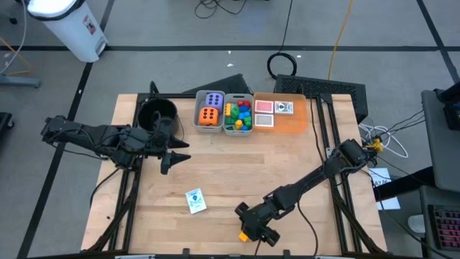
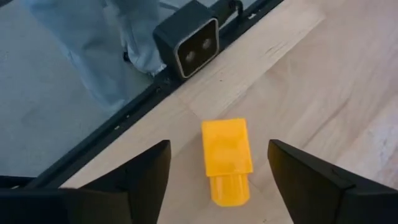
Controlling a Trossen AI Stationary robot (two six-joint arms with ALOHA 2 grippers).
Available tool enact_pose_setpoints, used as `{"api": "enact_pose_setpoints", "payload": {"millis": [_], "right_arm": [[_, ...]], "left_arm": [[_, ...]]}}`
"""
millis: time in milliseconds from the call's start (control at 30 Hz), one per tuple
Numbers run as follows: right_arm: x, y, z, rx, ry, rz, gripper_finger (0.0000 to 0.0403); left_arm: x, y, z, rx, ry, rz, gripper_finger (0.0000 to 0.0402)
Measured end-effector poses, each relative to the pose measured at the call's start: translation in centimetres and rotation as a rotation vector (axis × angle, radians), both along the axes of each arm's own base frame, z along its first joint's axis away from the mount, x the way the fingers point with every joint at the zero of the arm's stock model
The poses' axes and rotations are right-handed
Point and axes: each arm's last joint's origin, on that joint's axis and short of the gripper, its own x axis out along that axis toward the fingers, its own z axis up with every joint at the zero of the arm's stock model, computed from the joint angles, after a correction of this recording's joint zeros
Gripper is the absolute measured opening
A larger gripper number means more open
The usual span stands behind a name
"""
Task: Pick & Place Toys
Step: Put the yellow gamepiece into the right gray bin
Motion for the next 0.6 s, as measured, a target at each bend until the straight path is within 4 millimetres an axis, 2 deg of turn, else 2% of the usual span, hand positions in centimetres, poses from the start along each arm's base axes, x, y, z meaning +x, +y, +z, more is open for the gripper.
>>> {"api": "enact_pose_setpoints", "payload": {"millis": [167,433,600], "right_arm": [[0.6,-0.4,-1.1,-0.009,0.009,-0.014,0.0265],[0.7,-0.5,-1.2,-0.02,-0.001,0.003,0.0252],[0.9,-0.4,-2.6,-0.024,0.03,-0.007,0.0247]], "left_arm": [[0.0,0.0,0.0,0.001,0.004,0.0,0.0266],[-0.1,0.0,-0.2,0.004,0.019,0.0,0.0266],[-0.1,0.0,-0.2,0.004,0.018,0.0,0.0266]]}}
